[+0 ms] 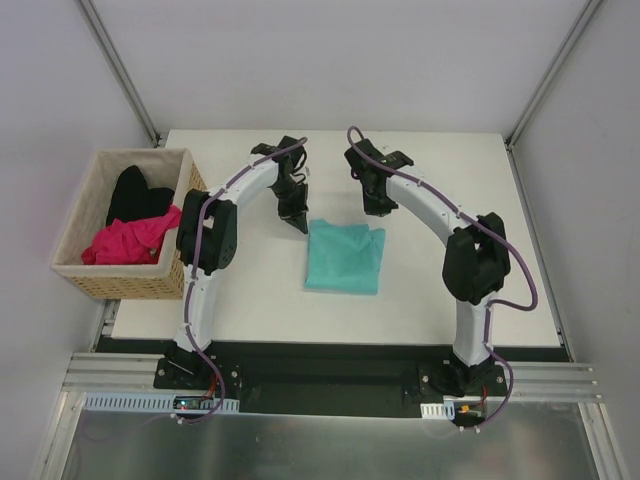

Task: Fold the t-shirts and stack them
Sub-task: Smooth out wrinkles on the folded tshirt

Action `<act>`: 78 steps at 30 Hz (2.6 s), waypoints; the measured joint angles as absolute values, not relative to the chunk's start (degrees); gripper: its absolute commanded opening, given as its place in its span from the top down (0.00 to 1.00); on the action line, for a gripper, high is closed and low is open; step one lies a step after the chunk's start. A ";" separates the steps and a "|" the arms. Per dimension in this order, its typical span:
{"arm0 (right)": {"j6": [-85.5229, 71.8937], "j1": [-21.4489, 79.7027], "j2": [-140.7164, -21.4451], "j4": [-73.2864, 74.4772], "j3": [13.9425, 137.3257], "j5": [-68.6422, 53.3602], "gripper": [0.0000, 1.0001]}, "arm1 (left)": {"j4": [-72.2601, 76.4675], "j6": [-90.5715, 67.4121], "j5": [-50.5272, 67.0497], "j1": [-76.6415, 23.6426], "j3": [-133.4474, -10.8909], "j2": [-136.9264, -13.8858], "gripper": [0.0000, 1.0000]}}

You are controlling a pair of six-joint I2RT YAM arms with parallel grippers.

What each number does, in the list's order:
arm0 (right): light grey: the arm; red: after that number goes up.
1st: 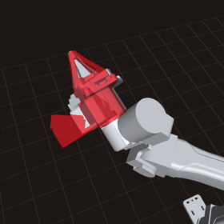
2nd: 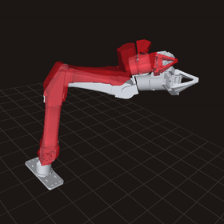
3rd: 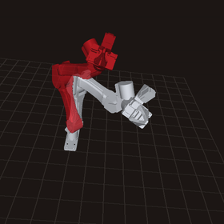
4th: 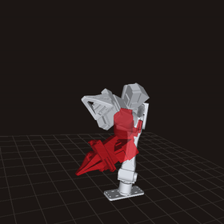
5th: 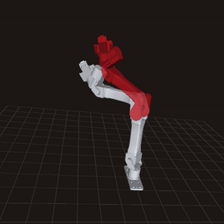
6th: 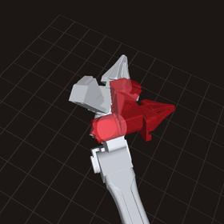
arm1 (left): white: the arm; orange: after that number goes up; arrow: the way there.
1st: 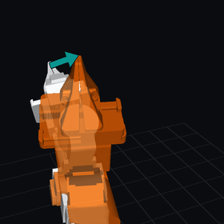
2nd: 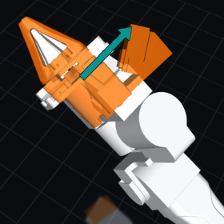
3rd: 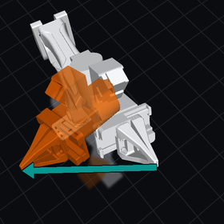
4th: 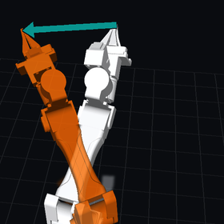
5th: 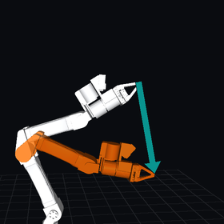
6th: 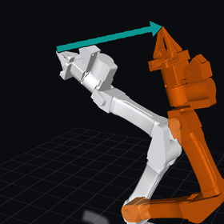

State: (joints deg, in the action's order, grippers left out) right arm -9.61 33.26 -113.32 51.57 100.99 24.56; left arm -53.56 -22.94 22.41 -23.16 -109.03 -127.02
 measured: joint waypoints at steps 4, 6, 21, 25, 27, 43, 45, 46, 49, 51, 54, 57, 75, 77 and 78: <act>-9.39 33.26 -114.08 51.86 102.26 23.75 1.00 | -54.13 -22.87 22.98 -23.22 -109.27 -128.49 1.00; -9.28 33.26 -114.83 51.92 103.11 23.38 1.00 | -54.48 -22.87 23.22 -23.22 -109.78 -128.75 1.00; -7.84 35.24 -117.16 51.68 105.67 19.38 1.00 | -54.59 -23.14 23.51 -23.16 -111.77 -129.05 1.00; -7.84 34.81 -117.86 51.22 105.25 18.24 1.00 | -54.89 -23.42 23.46 -23.16 -111.59 -128.14 1.00; -7.84 34.39 -117.95 50.83 104.62 17.54 0.99 | -55.00 -23.59 23.49 -23.16 -111.59 -126.91 1.00; -7.84 33.23 -120.73 48.21 102.15 14.57 1.00 | -55.53 -25.89 23.92 -24.38 -111.59 -121.10 1.00; -7.84 33.23 -120.73 48.18 102.15 14.50 0.99 | -55.59 -26.02 23.99 -24.84 -111.59 -121.40 1.00; -7.84 33.23 -120.73 48.16 102.15 14.50 1.00 | -55.57 -26.06 24.01 -25.21 -111.59 -121.62 1.00; -7.84 33.23 -120.73 48.16 102.15 14.48 1.00 | -55.59 -26.06 24.03 -25.56 -111.59 -122.58 1.00; -7.84 33.21 -120.73 48.16 102.15 14.48 1.00 | -55.64 -26.06 24.05 -25.69 -111.59 -123.35 1.00; -7.84 33.19 -120.73 48.16 102.15 14.48 1.00 | -55.66 -26.04 24.05 -25.69 -111.59 -124.16 1.00; -7.84 33.10 -120.73 48.18 102.15 14.46 0.99 | -55.66 -26.04 24.05 -25.67 -111.59 -124.57 1.00; -7.84 32.58 -120.73 48.38 102.15 14.57 1.00 | -55.83 -25.96 25.52 -25.67 -112.62 -132.07 1.00; -7.84 32.51 -120.73 48.49 102.15 14.70 1.00 | -55.99 -25.93 25.56 -25.67 -113.43 -132.90 1.00; -7.81 32.49 -120.73 48.58 102.15 14.72 0.99 | -55.96 -25.93 25.61 -25.67 -113.93 -133.27 1.00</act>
State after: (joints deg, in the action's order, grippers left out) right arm -7.81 32.49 -120.73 48.58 102.15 14.72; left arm -55.96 -25.93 25.61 -25.67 -113.93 -133.27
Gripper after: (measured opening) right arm 0.009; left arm 0.003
